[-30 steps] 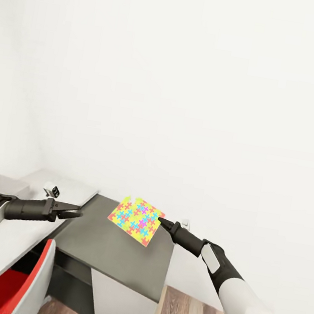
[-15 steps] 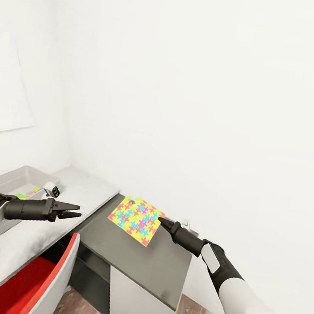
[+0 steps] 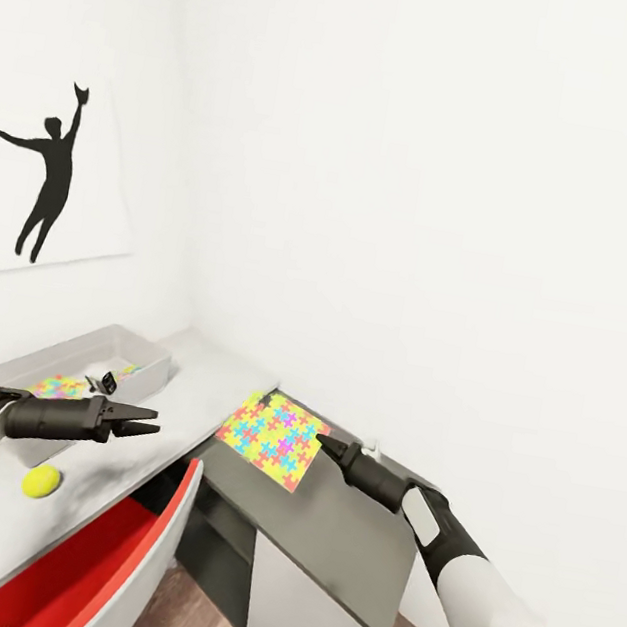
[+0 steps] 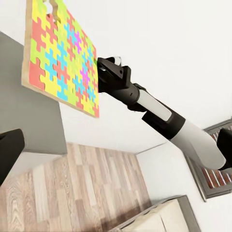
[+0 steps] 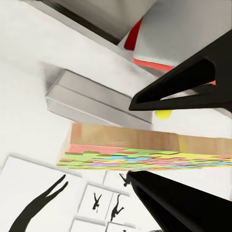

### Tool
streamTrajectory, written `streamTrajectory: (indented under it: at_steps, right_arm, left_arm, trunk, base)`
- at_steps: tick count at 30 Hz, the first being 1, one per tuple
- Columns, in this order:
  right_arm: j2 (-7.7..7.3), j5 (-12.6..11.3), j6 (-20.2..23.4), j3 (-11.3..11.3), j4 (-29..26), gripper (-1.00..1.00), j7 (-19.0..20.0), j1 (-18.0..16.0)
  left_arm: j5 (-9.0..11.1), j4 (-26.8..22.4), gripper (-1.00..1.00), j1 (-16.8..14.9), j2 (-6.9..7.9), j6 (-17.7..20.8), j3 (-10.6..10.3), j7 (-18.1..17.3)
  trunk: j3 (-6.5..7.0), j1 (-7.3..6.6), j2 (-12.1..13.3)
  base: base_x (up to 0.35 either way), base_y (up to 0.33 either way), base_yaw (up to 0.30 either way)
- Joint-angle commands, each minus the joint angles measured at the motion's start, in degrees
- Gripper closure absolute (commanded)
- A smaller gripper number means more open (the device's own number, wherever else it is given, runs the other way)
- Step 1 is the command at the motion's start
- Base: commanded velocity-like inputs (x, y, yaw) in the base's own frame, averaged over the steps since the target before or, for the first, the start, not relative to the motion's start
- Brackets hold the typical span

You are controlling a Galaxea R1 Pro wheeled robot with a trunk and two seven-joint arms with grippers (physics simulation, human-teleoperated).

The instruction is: Put all the toys in the child's room - the three board games (two on the bed and one on the table), the two jigsaw puzzles on the table, and the tennis ball on the table - inside the toy box on the table in the child's room.

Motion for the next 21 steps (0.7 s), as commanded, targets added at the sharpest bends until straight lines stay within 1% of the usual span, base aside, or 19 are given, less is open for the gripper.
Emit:
streamTrajectory:
  at_steps: [1,21]
  right_arm:
    - [0.04,0.0,0.5,-0.5,0.0,1.0,0.2,0.0]
    - [0.08,0.0,0.4,-0.6,0.1,1.0,0.2,0.0]
  left_arm:
    - [0.2,0.0,-1.0,-0.1,0.06,0.6,-0.2,-0.1]
    - [0.1,0.0,-1.0,-0.1,0.07,0.5,-0.2,-0.1]
  trunk:
    - [-0.14,0.04,-0.1]
    - [-0.14,0.04,-0.1]
  base:
    - [0.0,0.0,0.288]
    - [0.0,0.0,0.288]
